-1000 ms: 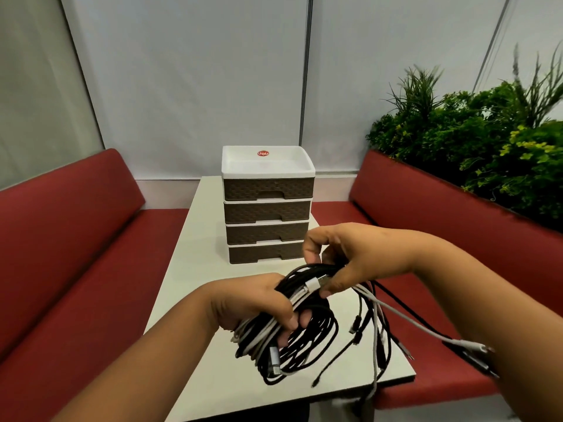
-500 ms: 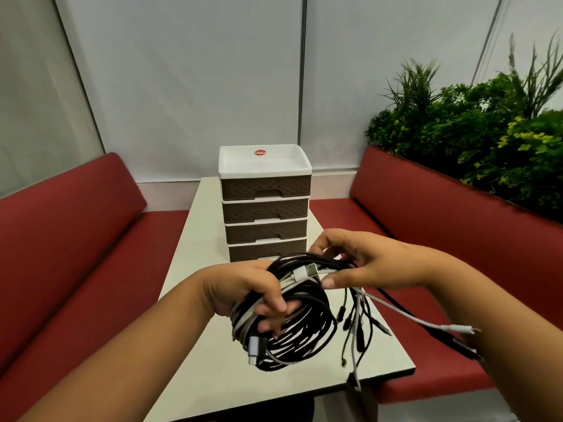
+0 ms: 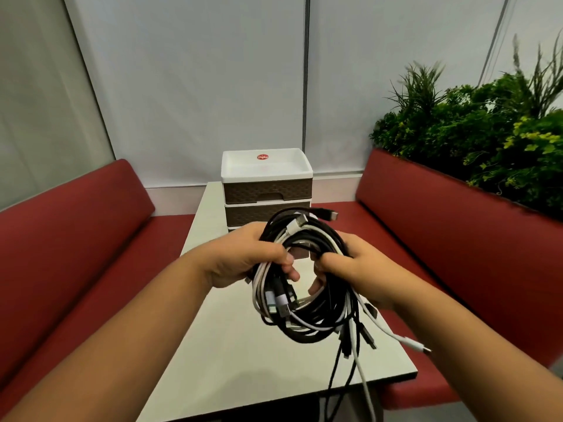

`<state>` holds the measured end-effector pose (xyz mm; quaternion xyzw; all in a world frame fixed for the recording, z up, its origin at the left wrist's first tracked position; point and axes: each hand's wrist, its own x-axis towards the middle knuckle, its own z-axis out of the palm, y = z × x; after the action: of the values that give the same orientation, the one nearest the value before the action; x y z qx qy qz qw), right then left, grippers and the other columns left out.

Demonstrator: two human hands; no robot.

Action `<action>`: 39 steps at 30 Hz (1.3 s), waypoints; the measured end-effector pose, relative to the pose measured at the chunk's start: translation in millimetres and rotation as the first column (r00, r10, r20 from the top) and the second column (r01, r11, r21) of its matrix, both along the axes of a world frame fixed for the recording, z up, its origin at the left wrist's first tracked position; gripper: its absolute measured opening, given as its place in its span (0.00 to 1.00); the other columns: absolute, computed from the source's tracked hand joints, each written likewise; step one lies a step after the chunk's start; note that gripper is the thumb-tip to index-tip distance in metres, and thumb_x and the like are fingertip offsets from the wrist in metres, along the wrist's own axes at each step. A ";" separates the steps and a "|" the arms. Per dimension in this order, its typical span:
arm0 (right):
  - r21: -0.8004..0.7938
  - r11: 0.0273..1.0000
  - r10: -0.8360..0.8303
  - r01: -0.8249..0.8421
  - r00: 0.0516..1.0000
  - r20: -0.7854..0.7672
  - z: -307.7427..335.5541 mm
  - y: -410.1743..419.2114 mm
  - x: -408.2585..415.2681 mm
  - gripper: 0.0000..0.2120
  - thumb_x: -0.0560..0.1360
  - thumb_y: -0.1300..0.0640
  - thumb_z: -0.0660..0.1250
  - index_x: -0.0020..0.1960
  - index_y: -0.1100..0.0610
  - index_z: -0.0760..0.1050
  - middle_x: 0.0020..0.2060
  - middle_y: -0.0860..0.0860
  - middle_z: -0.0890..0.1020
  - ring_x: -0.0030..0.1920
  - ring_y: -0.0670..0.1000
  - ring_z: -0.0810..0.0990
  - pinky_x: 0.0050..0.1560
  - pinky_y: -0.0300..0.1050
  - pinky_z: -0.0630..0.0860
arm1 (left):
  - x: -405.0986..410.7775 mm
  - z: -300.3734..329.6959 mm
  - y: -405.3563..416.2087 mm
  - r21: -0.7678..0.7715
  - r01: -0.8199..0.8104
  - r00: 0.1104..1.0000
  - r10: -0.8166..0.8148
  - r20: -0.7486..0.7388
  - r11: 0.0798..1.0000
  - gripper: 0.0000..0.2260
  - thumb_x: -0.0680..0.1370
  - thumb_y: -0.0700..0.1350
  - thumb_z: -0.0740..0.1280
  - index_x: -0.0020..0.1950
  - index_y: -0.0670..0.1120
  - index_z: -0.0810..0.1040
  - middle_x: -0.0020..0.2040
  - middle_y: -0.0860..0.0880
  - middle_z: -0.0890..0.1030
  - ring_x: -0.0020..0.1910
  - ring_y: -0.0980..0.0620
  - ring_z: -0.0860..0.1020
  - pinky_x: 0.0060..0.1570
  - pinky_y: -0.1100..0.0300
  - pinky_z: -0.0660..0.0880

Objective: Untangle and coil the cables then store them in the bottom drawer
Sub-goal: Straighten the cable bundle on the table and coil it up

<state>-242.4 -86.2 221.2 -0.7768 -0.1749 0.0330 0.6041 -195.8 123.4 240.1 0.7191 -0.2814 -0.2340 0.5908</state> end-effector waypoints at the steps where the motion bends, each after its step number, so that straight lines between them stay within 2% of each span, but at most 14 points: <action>1: -0.026 0.999 -0.023 0.023 1.000 -0.003 0.6 -1.0 1.4 0.07 0.68 0.60 0.63 0.46 0.61 0.73 0.32 0.53 0.76 0.37 0.59 0.84 0.45 0.62 0.80 | -1.0 2.5 -3.6 0.082 -0.104 0.990 0.095 0.108 0.991 0.09 0.67 0.38 0.71 0.46 0.42 0.81 0.38 0.43 0.83 0.44 0.46 0.83 0.56 0.40 0.76; 4: -0.077 0.995 -0.058 0.060 0.998 0.023 -1.2 -1.1 6.3 0.02 0.72 0.63 0.62 0.44 0.59 0.72 0.29 0.49 0.75 0.32 0.53 0.83 0.42 0.58 0.81 | -6.1 0.3 -18.6 0.093 -0.301 0.920 0.264 0.288 0.949 0.12 0.68 0.39 0.76 0.50 0.45 0.82 0.41 0.46 0.84 0.41 0.48 0.83 0.51 0.49 0.81; 8: 0.015 0.999 0.038 -0.038 0.999 0.011 0.0 -4.8 10.4 0.05 0.74 0.61 0.65 0.49 0.60 0.75 0.36 0.56 0.78 0.36 0.55 0.83 0.48 0.62 0.79 | -9.1 -3.4 -27.3 -0.016 -0.376 0.894 0.367 0.257 0.926 0.05 0.74 0.41 0.73 0.48 0.43 0.79 0.29 0.48 0.78 0.29 0.51 0.75 0.35 0.58 0.75; 10: 0.080 0.990 0.117 -0.117 0.993 0.013 -1.3 -14.1 11.7 0.14 0.77 0.53 0.68 0.58 0.60 0.75 0.47 0.57 0.82 0.43 0.58 0.84 0.49 0.57 0.81 | -6.3 -0.1 -27.5 -0.039 -0.379 0.891 0.376 0.252 0.924 0.04 0.75 0.40 0.71 0.46 0.41 0.79 0.29 0.47 0.75 0.28 0.51 0.72 0.32 0.59 0.72; 13: 0.174 0.962 0.229 -0.212 0.970 -0.079 -19.3 -30.9 15.4 0.40 0.67 0.34 0.72 0.67 0.61 0.70 0.55 0.59 0.81 0.48 0.57 0.83 0.41 0.49 0.79 | 0.9 7.3 -24.3 -0.063 -0.453 0.861 0.455 0.227 0.889 0.02 0.75 0.38 0.70 0.43 0.41 0.78 0.27 0.48 0.74 0.26 0.52 0.72 0.32 0.59 0.72; 16: 0.174 0.933 0.335 -0.315 0.937 -0.100 -52.3 -44.1 20.3 0.37 0.74 0.35 0.64 0.70 0.62 0.68 0.59 0.63 0.78 0.57 0.66 0.79 0.60 0.65 0.73 | 7.2 16.2 -18.7 -0.071 -0.509 0.830 0.511 0.224 0.858 0.04 0.75 0.38 0.70 0.46 0.38 0.77 0.26 0.46 0.73 0.26 0.51 0.71 0.33 0.59 0.71; 19: 0.462 0.780 0.528 -0.421 0.840 -0.126 -73.5 -49.3 15.9 0.46 0.67 0.26 0.61 0.70 0.61 0.68 0.57 0.66 0.78 0.54 0.65 0.79 0.61 0.60 0.72 | 10.6 24.9 -15.6 -0.094 -0.539 0.811 0.546 0.208 0.837 0.05 0.76 0.37 0.69 0.41 0.42 0.75 0.25 0.47 0.71 0.25 0.52 0.70 0.31 0.61 0.70; 22: 0.527 0.774 0.500 -0.351 0.850 -0.168 -89.9 -44.7 10.0 0.45 0.67 0.35 0.71 0.70 0.64 0.64 0.45 0.62 0.80 0.38 0.56 0.79 0.45 0.49 0.75 | 15.4 33.3 -11.8 -0.157 -0.582 0.783 0.602 0.156 0.798 0.07 0.76 0.39 0.69 0.39 0.43 0.75 0.26 0.46 0.70 0.26 0.50 0.69 0.32 0.58 0.67; 25: 0.433 0.871 0.338 -0.231 0.922 -0.189 -102.7 -40.7 3.1 0.27 0.71 0.45 0.73 0.59 0.65 0.74 0.26 0.52 0.67 0.25 0.48 0.63 0.32 0.42 0.61 | 21.0 42.9 -4.2 -0.224 -0.624 0.751 0.654 0.090 0.748 0.10 0.76 0.37 0.69 0.36 0.44 0.74 0.26 0.47 0.70 0.26 0.50 0.68 0.33 0.58 0.66; 27: 0.442 0.883 0.257 -0.157 0.950 -0.175 -102.7 -44.0 -0.8 0.22 0.72 0.43 0.73 0.50 0.63 0.77 0.25 0.50 0.60 0.25 0.47 0.57 0.32 0.43 0.56 | 24.4 47.1 1.2 -0.241 -0.644 0.725 0.680 0.111 0.726 0.11 0.75 0.38 0.70 0.34 0.45 0.73 0.25 0.48 0.70 0.26 0.49 0.68 0.33 0.57 0.67; 29: 0.437 0.894 0.189 -0.101 0.969 -0.161 -96.2 -52.0 -3.0 0.20 0.72 0.44 0.72 0.48 0.62 0.76 0.26 0.52 0.61 0.25 0.49 0.60 0.32 0.43 0.61 | 26.9 47.6 4.8 -0.222 -0.665 0.691 0.700 0.180 0.713 0.12 0.75 0.38 0.70 0.33 0.46 0.72 0.25 0.48 0.71 0.27 0.49 0.69 0.33 0.57 0.68; 32: 0.396 0.911 0.180 -0.114 0.974 -0.135 -80.7 -68.2 -2.4 0.24 0.68 0.47 0.77 0.54 0.62 0.75 0.33 0.59 0.73 0.32 0.57 0.77 0.41 0.48 0.76 | 29.1 44.4 6.3 -0.196 -0.675 0.678 0.703 0.217 0.712 0.12 0.75 0.39 0.71 0.34 0.46 0.72 0.25 0.48 0.71 0.28 0.48 0.70 0.32 0.57 0.68; 34: 0.376 0.916 0.210 -0.142 0.966 -0.148 -65.5 -75.9 -0.4 0.31 0.65 0.51 0.80 0.62 0.62 0.72 0.39 0.62 0.78 0.38 0.61 0.80 0.46 0.53 0.78 | 28.7 41.9 5.7 -0.192 -0.657 0.699 0.684 0.208 0.729 0.12 0.75 0.39 0.70 0.34 0.46 0.72 0.26 0.48 0.70 0.28 0.49 0.70 0.31 0.58 0.68; 39: 0.119 0.983 0.152 -0.137 0.981 -0.123 -33.5 -74.3 2.2 0.25 0.67 0.59 0.76 0.62 0.58 0.74 0.32 0.54 0.70 0.28 0.47 0.66 0.31 0.39 0.66 | 24.8 41.0 0.5 -0.164 -0.635 0.726 0.656 0.206 0.754 0.09 0.75 0.40 0.71 0.37 0.46 0.75 0.28 0.46 0.70 0.27 0.49 0.69 0.26 0.62 0.68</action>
<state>-240.2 -160.5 187.7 -0.7237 -0.1920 0.1183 0.6522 -171.0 123.9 281.2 0.7705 -0.0951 0.0906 0.6237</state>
